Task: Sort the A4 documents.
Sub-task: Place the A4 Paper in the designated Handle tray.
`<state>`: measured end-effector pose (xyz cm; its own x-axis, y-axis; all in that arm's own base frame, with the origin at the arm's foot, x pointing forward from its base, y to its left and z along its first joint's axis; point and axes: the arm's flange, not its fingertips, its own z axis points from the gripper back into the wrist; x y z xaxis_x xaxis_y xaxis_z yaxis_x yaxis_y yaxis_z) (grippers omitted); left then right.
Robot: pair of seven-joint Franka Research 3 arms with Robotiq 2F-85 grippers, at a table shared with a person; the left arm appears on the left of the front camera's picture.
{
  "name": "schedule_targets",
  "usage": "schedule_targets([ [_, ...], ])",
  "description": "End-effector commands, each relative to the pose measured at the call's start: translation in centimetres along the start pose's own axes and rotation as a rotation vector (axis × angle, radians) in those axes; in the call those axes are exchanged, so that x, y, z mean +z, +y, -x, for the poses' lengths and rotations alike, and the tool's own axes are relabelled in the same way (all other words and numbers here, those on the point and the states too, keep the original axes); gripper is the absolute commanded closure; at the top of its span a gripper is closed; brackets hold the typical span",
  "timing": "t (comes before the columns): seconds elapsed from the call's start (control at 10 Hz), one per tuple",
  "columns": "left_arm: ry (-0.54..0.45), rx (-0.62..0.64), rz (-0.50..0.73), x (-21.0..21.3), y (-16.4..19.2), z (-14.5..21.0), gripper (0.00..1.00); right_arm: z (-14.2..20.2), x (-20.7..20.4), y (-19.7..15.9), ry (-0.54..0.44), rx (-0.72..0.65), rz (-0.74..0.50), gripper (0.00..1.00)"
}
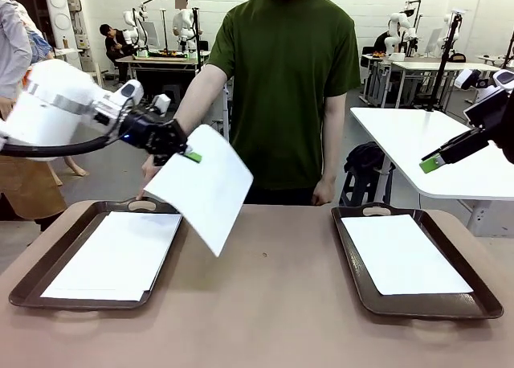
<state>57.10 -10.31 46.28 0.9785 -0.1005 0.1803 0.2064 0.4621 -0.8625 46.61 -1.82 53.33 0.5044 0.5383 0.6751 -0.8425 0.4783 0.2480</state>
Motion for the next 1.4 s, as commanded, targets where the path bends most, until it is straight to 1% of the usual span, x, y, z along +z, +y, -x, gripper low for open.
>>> schedule_targets([
  [0.0, -0.015, 0.047, 0.005, 2.3, 1.1, 2.5, 0.99, -0.1, -0.1, 0.1, 0.002, 0.002, -0.002, 0.00],
  [0.2, -0.042, 0.078, -0.036, 3.7, 3.1, 3.7, 0.99, -0.1, -0.1, 0.1, 0.002, 0.002, -0.002, 0.00],
  [0.6, -0.035, 0.164, -0.077, 5.1, 7.9, 4.4, 0.99, -0.1, -0.1, 0.1, 0.002, 0.002, -0.002, 0.00],
  [0.7, -0.038, 0.170, -0.084, 5.5, 8.3, 4.5, 0.99, -0.1, -0.1, 0.1, 0.002, 0.002, -0.002, 0.00],
  [0.8, -0.054, 0.183, -0.127, 6.2, 8.8, 4.9, 0.99, -0.1, -0.1, 0.1, 0.002, 0.002, -0.002, 0.00],
  [0.9, -0.072, 0.214, -0.207, 7.1, 9.7, 5.3, 0.99, -0.1, -0.1, 0.1, 0.002, 0.002, -0.002, 0.00],
  [1.1, -0.041, 0.262, -0.244, 7.5, 11.8, 5.8, 0.99, -0.1, -0.1, 0.1, 0.002, 0.002, -0.002, 0.00],
  [1.3, -0.044, 0.275, -0.300, 8.2, 13.1, 5.8, 0.99, -0.1, -0.1, 0.1, 0.002, 0.002, -0.002, 0.00],
])
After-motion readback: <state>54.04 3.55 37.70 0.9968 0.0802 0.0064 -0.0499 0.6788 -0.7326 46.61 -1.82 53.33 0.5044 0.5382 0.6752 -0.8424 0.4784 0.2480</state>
